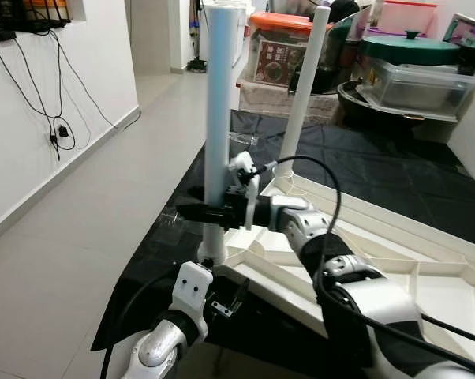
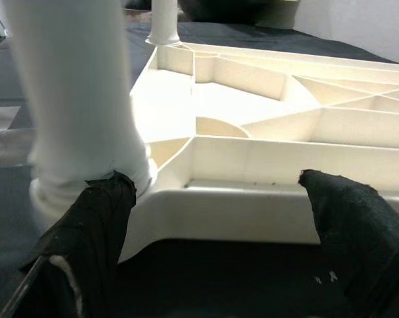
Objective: Building children table
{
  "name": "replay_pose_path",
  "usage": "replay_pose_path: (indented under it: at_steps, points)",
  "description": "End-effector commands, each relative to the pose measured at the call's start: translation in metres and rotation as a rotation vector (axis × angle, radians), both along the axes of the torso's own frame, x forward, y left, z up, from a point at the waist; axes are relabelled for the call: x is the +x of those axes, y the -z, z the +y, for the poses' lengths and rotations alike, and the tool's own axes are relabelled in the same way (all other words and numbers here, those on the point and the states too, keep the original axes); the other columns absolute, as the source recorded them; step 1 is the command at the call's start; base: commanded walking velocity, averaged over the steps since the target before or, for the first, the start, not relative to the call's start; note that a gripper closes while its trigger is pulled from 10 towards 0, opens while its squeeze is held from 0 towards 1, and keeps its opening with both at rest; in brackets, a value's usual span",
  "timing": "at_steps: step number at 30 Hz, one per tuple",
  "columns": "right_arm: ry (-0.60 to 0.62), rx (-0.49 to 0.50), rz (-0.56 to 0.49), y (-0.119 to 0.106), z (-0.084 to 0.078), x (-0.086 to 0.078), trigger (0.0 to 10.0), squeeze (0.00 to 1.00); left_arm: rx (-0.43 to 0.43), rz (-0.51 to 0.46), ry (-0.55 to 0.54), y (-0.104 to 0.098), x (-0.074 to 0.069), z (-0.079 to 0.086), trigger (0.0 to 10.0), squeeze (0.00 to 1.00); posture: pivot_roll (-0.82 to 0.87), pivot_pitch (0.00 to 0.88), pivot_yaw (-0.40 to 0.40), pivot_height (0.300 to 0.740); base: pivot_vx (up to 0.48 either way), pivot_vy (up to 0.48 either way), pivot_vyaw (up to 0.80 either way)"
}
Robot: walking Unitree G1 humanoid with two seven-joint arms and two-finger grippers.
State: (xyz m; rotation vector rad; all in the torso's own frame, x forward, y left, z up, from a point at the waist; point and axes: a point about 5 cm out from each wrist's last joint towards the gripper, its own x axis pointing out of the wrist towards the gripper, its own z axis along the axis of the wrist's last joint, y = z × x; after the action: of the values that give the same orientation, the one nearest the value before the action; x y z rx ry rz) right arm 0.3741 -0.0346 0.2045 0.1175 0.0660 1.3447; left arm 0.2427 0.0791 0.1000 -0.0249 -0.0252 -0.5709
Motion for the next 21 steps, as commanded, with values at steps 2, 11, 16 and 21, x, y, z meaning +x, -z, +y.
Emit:
replay_pose_path:
  at_steps: [2,11,16,21]
  points:
    - [0.029,0.022,-0.044,-0.005,0.008,0.001,0.0,0.0,0.005,0.004,0.003,0.0,-0.002,-0.003,10.0,0.0,0.2,0.0,-0.127,0.74,0.0,0.0,0.0]
    - [0.395,0.008,-0.062,0.006,-0.008,0.014,0.0,0.0,0.003,0.006,0.0,0.0,0.0,-0.003,10.0,0.0,0.17,0.0,-0.114,0.74,0.0,0.0,0.0]
    - [1.21,-0.047,-0.004,0.024,-0.065,0.03,0.0,0.0,0.004,0.01,0.003,0.0,0.001,0.0,10.0,0.0,0.14,0.0,-0.089,0.74,0.0,0.0,0.0]
    - [1.596,-0.023,0.002,0.036,-0.096,0.014,0.0,0.0,0.008,0.011,0.008,0.0,0.002,0.0,10.0,0.0,0.14,0.0,-0.083,0.74,0.0,0.0,0.0]
